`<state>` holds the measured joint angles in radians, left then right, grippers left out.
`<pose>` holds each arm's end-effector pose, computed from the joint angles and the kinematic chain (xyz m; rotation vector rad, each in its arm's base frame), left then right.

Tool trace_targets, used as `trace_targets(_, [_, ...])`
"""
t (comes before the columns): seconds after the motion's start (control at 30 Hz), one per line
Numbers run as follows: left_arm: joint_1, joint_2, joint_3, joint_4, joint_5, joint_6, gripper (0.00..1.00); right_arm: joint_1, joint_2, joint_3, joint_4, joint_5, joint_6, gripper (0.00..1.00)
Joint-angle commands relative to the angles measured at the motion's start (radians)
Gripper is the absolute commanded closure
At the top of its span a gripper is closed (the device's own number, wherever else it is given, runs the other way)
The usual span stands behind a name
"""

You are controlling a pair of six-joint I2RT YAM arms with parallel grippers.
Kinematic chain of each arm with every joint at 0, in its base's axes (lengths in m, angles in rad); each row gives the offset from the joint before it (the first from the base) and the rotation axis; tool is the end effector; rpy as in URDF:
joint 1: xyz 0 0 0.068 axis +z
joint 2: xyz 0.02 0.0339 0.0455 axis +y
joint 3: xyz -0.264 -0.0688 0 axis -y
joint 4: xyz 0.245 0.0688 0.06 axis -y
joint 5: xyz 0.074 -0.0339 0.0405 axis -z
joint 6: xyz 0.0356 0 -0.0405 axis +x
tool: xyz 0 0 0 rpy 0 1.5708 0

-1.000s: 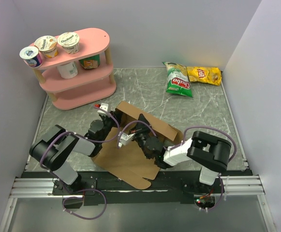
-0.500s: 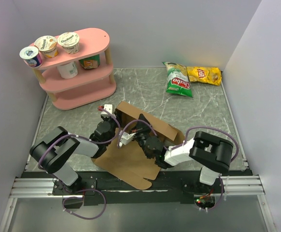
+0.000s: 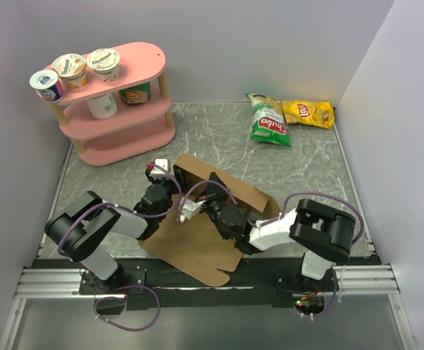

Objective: Fold the paper box

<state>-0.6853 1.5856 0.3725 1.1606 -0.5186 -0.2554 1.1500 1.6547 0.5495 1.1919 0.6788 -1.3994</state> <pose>0.2207 -0.1576 0.1635 -0.0514 1.6241 -0.3050 0.1458 0.2711 0.1934 -1.2164 0.9512 -0.7003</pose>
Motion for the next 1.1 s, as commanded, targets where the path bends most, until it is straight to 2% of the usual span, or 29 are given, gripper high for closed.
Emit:
trace_targets(0.0, [-0.005,0.008,-0.026,0.037,0.071,-0.002,0.25,0.014,-0.012,-0.025,-0.094,0.024,0.089,1.00])
trace_targets(0.1, [0.009,-0.004,-0.037,0.031,0.101,-0.024,0.22,0.014,-0.013,-0.023,-0.097,0.024,0.091,1.00])
trace_targets(0.27, [0.041,-0.030,-0.076,0.057,0.199,-0.048,0.12,0.016,-0.019,-0.023,-0.104,0.024,0.099,1.00])
trace_targets(0.47, [0.156,0.013,-0.095,0.109,0.405,-0.130,0.12,0.014,-0.026,-0.022,-0.113,0.025,0.106,1.00])
trace_targets(0.53, [0.174,0.027,-0.096,0.139,0.452,-0.127,0.12,0.016,-0.027,-0.022,-0.118,0.027,0.108,1.00])
trace_targets(0.63, [0.176,0.059,-0.057,0.091,0.505,-0.113,0.12,0.016,-0.026,-0.019,-0.115,0.025,0.103,1.00])
trace_targets(0.83, [0.178,0.109,0.002,0.070,0.522,-0.116,0.18,0.014,-0.022,-0.020,-0.103,0.030,0.096,1.00])
trace_targets(1.03, [0.176,0.120,0.020,0.053,0.442,-0.113,0.37,0.016,-0.018,-0.020,-0.104,0.028,0.100,1.00])
trace_targets(1.07, [0.176,0.120,0.023,0.042,0.430,-0.111,0.44,0.014,-0.015,-0.020,-0.103,0.030,0.097,1.00])
